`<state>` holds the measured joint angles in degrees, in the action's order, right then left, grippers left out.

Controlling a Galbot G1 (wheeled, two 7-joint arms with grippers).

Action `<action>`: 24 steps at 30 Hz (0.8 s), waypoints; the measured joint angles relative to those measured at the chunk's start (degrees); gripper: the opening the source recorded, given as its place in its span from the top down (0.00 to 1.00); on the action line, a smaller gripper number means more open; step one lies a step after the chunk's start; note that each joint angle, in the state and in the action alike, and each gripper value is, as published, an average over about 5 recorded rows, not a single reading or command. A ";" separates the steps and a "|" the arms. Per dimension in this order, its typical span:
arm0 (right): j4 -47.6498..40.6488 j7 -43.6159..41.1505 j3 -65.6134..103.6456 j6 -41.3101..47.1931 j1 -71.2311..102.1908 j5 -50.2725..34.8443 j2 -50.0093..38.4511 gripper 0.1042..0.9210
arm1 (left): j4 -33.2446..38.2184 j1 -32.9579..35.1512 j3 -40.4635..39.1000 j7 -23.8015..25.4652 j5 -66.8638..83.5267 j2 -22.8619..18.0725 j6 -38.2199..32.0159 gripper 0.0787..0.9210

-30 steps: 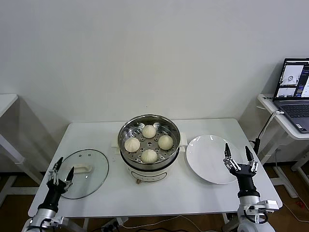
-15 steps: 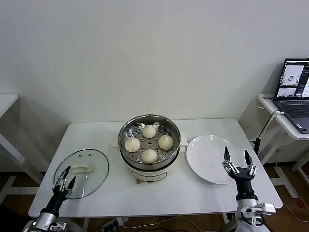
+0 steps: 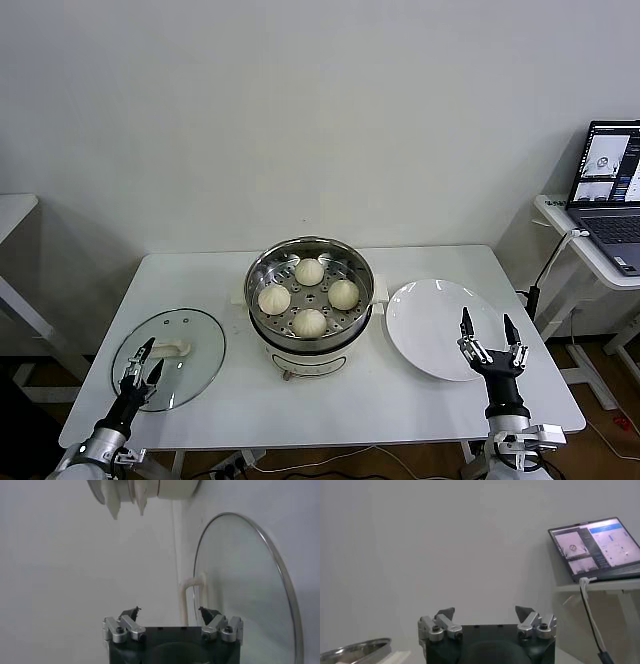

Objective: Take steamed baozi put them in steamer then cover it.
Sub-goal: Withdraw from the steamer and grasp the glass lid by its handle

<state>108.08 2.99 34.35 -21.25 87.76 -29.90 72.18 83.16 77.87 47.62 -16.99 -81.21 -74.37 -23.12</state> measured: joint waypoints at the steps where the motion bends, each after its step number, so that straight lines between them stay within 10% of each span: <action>1: 0.00 0.00 -0.02 -0.01 0.04 0.05 0.01 0.12 | -0.26 -0.35 -0.15 0.04 -0.02 0.00 0.14 0.12; 24: -0.49 -0.01 0.00 -0.20 0.65 1.59 0.06 0.12 | -6.92 -9.03 -1.97 0.47 -0.60 0.37 1.37 0.12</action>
<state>107.59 2.98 34.35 -21.45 88.41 -28.31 72.23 76.24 68.84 45.65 -16.52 -81.81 -74.00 -21.75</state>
